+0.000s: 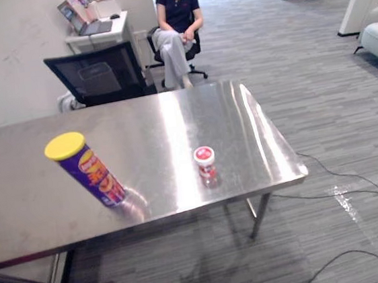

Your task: Put the gum and the chips on the shelf.

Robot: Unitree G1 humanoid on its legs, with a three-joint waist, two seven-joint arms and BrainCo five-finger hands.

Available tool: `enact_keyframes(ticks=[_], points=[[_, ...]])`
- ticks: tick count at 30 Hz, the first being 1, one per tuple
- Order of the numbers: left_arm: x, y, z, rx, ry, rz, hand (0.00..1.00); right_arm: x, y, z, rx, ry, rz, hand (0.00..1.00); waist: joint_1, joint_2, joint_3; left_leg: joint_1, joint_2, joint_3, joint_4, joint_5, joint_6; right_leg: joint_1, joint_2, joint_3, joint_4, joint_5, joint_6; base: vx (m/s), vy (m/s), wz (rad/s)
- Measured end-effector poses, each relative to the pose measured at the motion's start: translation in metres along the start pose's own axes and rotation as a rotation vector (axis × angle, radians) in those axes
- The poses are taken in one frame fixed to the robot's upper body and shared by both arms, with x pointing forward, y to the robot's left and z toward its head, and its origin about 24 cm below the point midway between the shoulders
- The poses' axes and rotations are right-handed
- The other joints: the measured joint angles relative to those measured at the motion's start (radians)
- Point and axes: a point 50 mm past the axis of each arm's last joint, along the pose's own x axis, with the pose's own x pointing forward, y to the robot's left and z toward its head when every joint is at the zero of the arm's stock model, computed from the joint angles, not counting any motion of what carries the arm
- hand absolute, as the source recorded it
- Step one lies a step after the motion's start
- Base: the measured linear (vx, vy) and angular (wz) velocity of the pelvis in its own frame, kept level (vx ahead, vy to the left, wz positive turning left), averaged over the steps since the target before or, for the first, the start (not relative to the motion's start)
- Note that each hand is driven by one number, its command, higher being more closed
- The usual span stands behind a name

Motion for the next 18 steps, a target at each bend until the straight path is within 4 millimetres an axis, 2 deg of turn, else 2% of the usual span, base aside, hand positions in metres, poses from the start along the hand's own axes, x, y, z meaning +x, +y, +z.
enact_keyframes(ticks=[3, 6, 8, 10, 14, 18], points=[[0.000, 0.000, -0.002, 0.004, 0.009, 0.001, 0.00, 0.001, -0.005, -0.006, -0.161, -0.011, -0.015, 0.00, 0.000, 0.001, 0.000, 0.001, 0.000, 0.000, -0.002, 0.000, 0.000, 0.000, 0.001, 0.001, -0.002, 0.001, 0.002, 0.00, 0.000, 0.00], [0.001, 0.000, -0.001, 0.019, 0.011, -0.003, 0.00, 0.002, -0.010, -0.011, -0.537, -0.061, -0.034, 0.00, 0.000, 0.000, 0.001, 0.004, 0.000, 0.000, -0.003, 0.000, 0.000, 0.005, 0.004, 0.002, -0.006, 0.001, 0.002, 0.00, 0.000, 0.00], [0.002, -0.001, 0.002, 0.050, 0.005, -0.018, 0.00, 0.003, -0.013, -0.013, -0.986, -0.123, -0.025, 0.00, 0.002, -0.003, 0.005, 0.011, 0.000, 0.000, -0.003, -0.002, -0.002, 0.015, 0.008, 0.002, -0.014, 0.001, 0.002, 0.00, 0.000, 0.00], [0.004, -0.002, 0.006, 0.091, 0.002, -0.034, 0.00, 0.003, -0.013, -0.014, -1.211, -0.108, 0.043, 0.00, 0.002, -0.003, 0.007, 0.011, 0.001, 0.000, -0.002, -0.002, -0.003, 0.015, 0.012, 0.002, -0.015, 0.001, 0.002, 0.00, 0.000, 0.00], [0.005, -0.001, 0.009, 0.104, 0.008, -0.060, 0.00, 0.004, -0.015, -0.002, -1.372, -0.073, 0.108, 0.00, 0.001, -0.010, 0.016, 0.011, 0.007, 0.000, 0.001, -0.003, -0.004, 0.016, 0.017, 0.003, -0.015, 0.000, 0.001, 0.00, -0.008, 0.00], [0.006, 0.002, 0.011, 0.100, 0.005, -0.055, 0.00, 0.004, -0.027, 0.007, -1.335, -0.068, 0.074, 0.00, 0.001, -0.014, 0.022, 0.010, 0.016, 0.000, 0.010, -0.006, -0.007, 0.017, 0.019, 0.003, -0.013, -0.001, 0.001, -0.01, -0.017, 0.00]])
